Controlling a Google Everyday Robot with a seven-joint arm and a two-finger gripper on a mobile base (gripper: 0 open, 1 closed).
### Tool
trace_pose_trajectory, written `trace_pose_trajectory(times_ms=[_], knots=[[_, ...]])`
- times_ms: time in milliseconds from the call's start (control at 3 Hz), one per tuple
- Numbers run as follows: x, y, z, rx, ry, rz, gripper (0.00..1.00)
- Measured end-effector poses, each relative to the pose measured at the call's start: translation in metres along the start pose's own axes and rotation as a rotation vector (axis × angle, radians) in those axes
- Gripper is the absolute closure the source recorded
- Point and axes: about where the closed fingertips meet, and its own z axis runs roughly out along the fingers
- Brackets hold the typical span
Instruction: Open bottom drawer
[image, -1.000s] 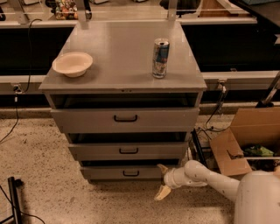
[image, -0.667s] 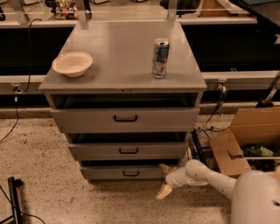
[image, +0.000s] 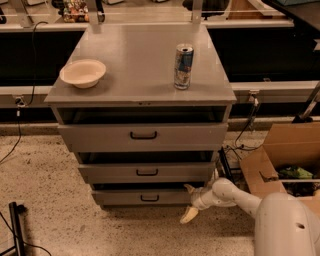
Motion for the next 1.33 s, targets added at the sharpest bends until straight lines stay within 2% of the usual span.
trace_pose_trajectory(times_ms=[333,667,1333], knots=[[0.0039,-0.0087,0.0099,0.006,0.023,0.016,0.0],[0.0088,-0.0155,0.0166,0.015,0.067,0.028,0.26],[0.0121,-0.0184,0.019,0.016,0.076,0.042,0.28]])
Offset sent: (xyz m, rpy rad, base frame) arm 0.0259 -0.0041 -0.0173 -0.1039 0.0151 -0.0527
